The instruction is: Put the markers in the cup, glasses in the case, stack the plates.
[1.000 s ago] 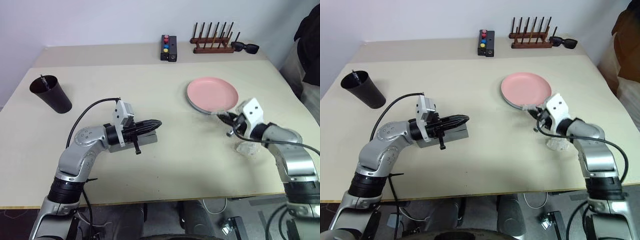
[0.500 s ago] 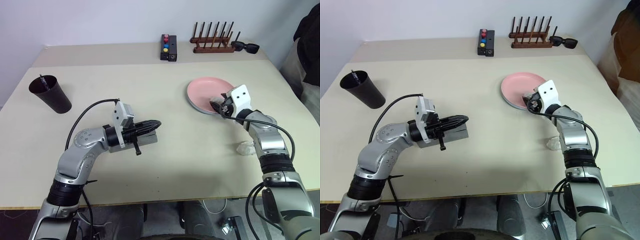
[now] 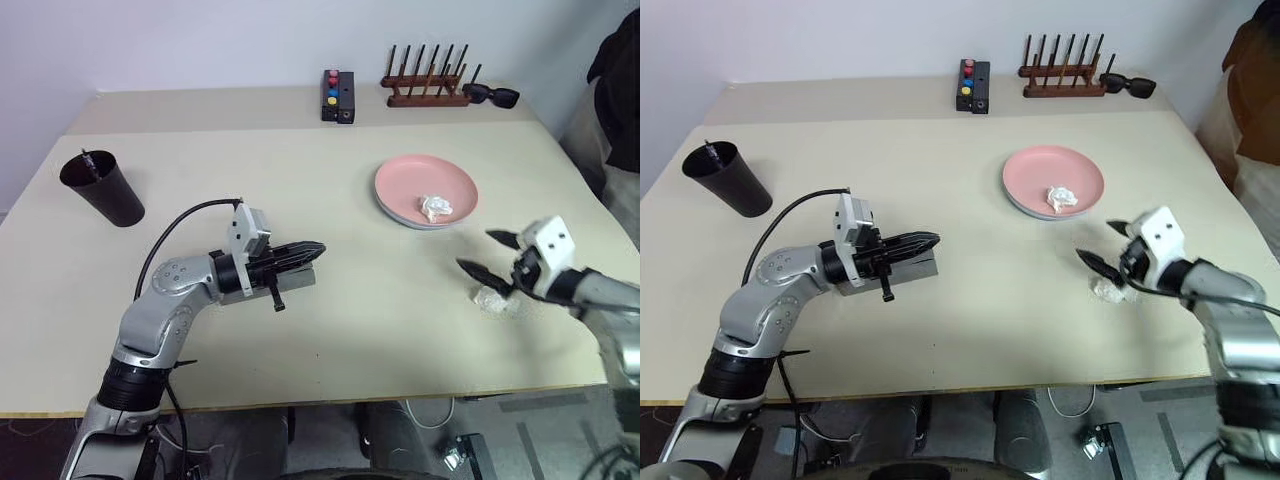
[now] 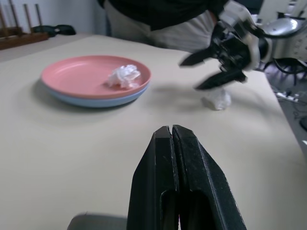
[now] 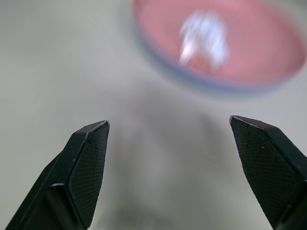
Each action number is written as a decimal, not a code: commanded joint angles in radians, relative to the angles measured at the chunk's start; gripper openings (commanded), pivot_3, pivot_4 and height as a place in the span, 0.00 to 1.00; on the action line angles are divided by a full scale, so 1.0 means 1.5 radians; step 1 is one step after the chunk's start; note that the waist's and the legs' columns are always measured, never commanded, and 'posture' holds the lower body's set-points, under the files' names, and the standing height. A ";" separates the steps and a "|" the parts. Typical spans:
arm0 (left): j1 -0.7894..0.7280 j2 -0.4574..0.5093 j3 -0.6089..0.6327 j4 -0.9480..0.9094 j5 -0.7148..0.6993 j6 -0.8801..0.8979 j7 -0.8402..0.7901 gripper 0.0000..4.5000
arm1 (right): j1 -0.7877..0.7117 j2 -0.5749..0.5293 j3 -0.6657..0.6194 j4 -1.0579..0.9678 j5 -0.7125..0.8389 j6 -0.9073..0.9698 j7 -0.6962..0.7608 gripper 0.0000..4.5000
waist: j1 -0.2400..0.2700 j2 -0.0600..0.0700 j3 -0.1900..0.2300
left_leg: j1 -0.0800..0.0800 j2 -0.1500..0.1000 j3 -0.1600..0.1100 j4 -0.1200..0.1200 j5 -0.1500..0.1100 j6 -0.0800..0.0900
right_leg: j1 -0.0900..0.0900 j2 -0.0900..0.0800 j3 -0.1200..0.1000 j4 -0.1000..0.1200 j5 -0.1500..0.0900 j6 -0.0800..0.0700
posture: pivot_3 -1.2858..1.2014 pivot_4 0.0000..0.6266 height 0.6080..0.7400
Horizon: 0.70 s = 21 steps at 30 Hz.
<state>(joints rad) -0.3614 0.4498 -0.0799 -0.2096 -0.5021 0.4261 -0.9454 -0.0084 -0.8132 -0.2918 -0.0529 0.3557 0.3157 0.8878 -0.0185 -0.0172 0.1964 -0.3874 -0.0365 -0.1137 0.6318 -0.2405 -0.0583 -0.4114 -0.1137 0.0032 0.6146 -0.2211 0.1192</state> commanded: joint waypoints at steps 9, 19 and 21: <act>-0.020 0.002 -0.009 0.017 0.002 -0.018 -0.030 0.00 | 0.091 -0.045 -0.020 -0.053 -0.024 0.054 -0.003 0.91 | 0.005 0.000 0.000 | -0.001 0.000 0.000 0.000 0.000 0.000 | 0.000 0.000 0.000 0.000 0.000 0.000 | 0.52 0.24 0.95; -0.008 0.010 -0.002 0.007 0.004 -0.021 -0.023 0.00 | 0.022 -0.051 -0.002 -0.085 -0.022 0.094 -0.006 0.02 | 0.005 0.000 0.000 | -0.001 0.000 0.000 0.000 0.000 0.000 | 0.000 0.000 0.000 -0.001 0.000 0.000 | 0.52 0.24 0.95; -0.007 0.011 0.002 0.008 0.006 -0.024 -0.018 0.00 | -0.027 -0.037 0.005 -0.096 -0.017 0.094 -0.025 0.02 | 0.004 0.000 0.000 | -0.001 0.000 0.000 0.000 0.000 0.000 | 0.000 0.000 0.000 -0.001 0.000 0.000 | 0.52 0.24 0.95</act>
<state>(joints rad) -0.3655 0.4605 -0.0992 -0.1672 -0.4916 0.4077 -0.9775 -0.0039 -0.8683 -0.2785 -0.1508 0.3195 0.4585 0.8689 -0.0132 -0.0172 0.1964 -0.3885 -0.0366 -0.1141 0.6321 -0.2406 -0.0583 -0.4113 -0.1140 0.0028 0.6136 -0.2212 0.1192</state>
